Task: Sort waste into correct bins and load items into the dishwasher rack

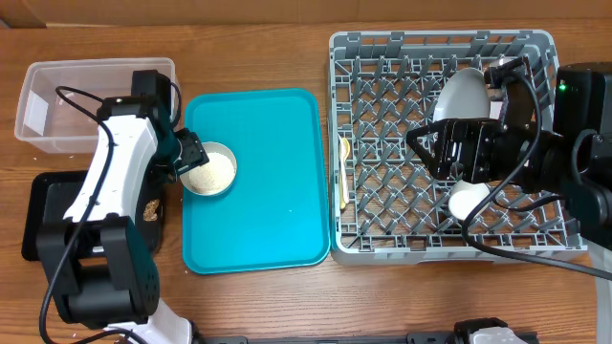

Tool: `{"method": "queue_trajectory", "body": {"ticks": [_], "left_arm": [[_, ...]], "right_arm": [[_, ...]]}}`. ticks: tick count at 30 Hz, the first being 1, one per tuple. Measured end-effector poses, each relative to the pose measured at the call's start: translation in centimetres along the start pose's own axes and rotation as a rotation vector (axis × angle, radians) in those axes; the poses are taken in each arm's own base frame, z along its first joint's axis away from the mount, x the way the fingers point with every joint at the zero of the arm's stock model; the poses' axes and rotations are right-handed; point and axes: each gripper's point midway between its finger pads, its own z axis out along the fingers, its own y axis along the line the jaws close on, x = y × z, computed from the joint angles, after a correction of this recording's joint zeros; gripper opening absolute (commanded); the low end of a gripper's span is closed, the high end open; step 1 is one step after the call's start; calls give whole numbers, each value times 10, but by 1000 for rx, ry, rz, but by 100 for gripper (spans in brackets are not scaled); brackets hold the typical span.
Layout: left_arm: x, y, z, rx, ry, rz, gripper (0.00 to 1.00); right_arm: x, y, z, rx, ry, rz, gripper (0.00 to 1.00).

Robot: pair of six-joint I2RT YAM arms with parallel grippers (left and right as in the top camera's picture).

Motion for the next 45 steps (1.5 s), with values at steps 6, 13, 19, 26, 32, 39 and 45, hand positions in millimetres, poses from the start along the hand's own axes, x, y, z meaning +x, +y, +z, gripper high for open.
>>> {"method": "queue_trajectory", "body": {"ticks": [6,13,19,26,32,39,45], "left_arm": [[10,6,25,-31,50,3,66],[2,9,35,-52,8,3,53],[3,9,46,-47,-1,6,27],[7,10,50,-47,10,3,4],[8,9,50,-36,14,0,4],[23,7,37,-6,80,7,4],[25,7,-10,40,-1,32,4]], "right_arm": [[0,0,0,1,0,1,100],[0,0,0,2,0,1,100],[0,0,0,3,0,0,100],[0,0,0,2,0,0,100],[0,0,0,3,1,1,100],[0,0,0,3,1,1,100],[0,-1,0,3,0,1,100]]}}
